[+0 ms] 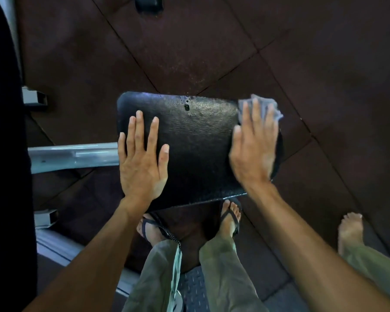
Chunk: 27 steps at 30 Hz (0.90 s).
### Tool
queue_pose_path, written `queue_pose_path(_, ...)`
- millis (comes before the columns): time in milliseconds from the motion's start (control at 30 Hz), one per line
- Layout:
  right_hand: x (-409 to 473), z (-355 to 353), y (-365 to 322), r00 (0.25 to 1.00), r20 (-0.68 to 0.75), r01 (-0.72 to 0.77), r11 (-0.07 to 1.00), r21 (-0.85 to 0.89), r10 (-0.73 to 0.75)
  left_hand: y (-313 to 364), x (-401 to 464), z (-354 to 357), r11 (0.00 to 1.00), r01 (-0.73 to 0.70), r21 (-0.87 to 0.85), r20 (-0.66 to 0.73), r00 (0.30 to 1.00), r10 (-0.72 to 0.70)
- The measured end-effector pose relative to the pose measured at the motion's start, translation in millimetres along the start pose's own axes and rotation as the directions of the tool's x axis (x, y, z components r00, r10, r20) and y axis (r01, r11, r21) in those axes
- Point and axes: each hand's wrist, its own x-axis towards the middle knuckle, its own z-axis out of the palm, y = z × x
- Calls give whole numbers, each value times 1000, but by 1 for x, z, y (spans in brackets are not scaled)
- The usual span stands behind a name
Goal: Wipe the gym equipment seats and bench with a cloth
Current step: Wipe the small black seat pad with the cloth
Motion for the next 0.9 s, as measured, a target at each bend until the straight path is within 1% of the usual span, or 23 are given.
queue_pose_path(33,4,6,-20,1000,5,-13,999,29,13,-1,0,0,1000,6,7,2,1000,-6)
queue_pose_path(67,-2,11,-37,999,25,23,999,44,-24,-1,0,-1,1000,11,11,7,1000,-11)
queue_pose_path(133,-32,16,-56,981,109,154,985,77,-162,-1,1,-2,1000,8,7,17,1000,-9)
queue_pose_path(167,-49,14,-58,961,160,205,969,137,-226,-1,0,-3,1000,3,6,22,1000,-3)
queue_pose_path(233,-67,4,-49,916,226,251,914,319,-331,-1,1,-5,1000,-16,-9,25,1000,16)
queue_pose_path(267,-66,-3,-39,903,232,249,880,405,-362,0,2,-7,999,-19,-32,21,1000,19)
queue_pose_path(300,-62,-9,-25,905,217,240,861,447,-365,3,2,-11,998,-6,-68,15,1000,7)
queue_pose_path(333,-56,-13,-10,926,181,224,870,440,-330,9,1,-15,993,13,-114,4,1000,-13)
queue_pose_path(400,-39,-16,23,981,95,131,939,317,-169,35,-9,-21,987,1,-162,-34,999,-7)
queue_pose_path(433,-31,-15,36,992,76,76,965,252,-98,55,-17,-21,986,-39,-159,-41,999,33)
queue_pose_path(467,-25,-14,45,995,83,40,979,200,-57,78,-24,-18,984,-96,-150,-29,995,92)
queue_pose_path(533,-21,-6,51,994,101,28,993,118,-40,116,-31,-6,975,-185,-121,17,982,188)
queue_pose_path(600,-23,0,49,996,85,29,998,60,-34,131,-15,4,979,-185,-90,46,981,190)
queue_pose_path(700,-24,6,50,999,45,23,998,55,-26,112,37,3,978,-208,-10,91,974,208)
queue_pose_path(733,-23,6,52,999,39,27,997,65,-30,96,57,-1,980,-197,-2,113,974,196)
queue_pose_path(800,-23,7,53,998,40,38,996,77,-41,59,80,-12,992,-125,-11,114,986,125)
queue_pose_path(833,-24,7,53,998,38,40,997,72,-42,41,80,-16,994,-102,-24,94,990,104)
queue_pose_path(900,-25,7,51,999,30,31,998,49,-33,16,49,-22,997,-62,-39,46,997,64)
